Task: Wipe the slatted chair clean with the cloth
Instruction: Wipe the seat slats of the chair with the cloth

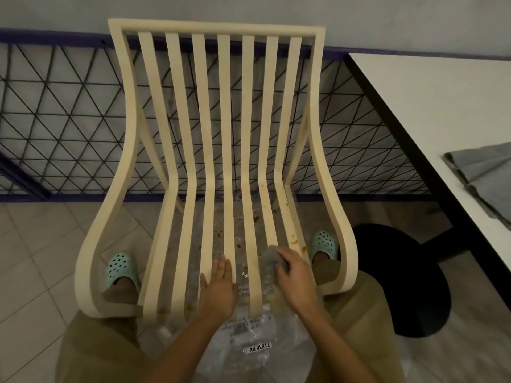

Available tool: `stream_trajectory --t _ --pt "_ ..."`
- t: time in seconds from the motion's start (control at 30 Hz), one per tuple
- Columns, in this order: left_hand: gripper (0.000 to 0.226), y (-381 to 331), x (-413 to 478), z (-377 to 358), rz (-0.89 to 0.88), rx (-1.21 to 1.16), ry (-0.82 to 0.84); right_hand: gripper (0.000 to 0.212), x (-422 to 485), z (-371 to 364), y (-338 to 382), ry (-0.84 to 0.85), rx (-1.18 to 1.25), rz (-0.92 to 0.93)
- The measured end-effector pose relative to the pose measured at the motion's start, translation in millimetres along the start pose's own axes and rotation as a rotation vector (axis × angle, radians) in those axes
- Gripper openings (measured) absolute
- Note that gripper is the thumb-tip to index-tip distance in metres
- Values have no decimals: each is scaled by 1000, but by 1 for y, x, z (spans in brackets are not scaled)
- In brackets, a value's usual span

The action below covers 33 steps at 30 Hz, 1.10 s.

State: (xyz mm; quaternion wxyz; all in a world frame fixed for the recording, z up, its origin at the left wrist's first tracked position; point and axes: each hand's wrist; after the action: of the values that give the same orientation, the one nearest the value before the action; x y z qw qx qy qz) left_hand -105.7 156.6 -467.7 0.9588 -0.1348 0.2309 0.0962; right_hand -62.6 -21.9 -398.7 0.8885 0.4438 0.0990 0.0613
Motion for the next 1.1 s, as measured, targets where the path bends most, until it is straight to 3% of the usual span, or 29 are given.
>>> stream_trajectory --t 0.1,0.27,0.4,0.57,1.1 --pt "62 -2 -1 -2 0 -10 -12 45 -19 -38 -28 255 -244 -102" --pt "63 -4 -1 2 8 -53 -39 53 -16 -60 -44 135 -385 -134" --pt "65 -3 9 6 22 -46 -73 77 -3 -66 -37 178 -554 -157" --pt "66 -2 26 10 -30 -72 -133 77 11 -62 -34 161 -538 -222" --pt "58 -17 92 17 -227 -159 -117 88 65 -74 -47 138 -662 -140"
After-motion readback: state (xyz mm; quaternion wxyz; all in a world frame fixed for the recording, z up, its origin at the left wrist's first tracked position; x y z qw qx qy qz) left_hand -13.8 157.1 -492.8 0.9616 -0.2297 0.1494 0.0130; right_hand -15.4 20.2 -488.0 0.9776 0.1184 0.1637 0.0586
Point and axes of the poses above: each hand's wrist, its own x-axis towards the middle knuckle, its own z-axis out of the back of the hand, y = z × x, and after that the axes turned 3 degrees about x, right-handed
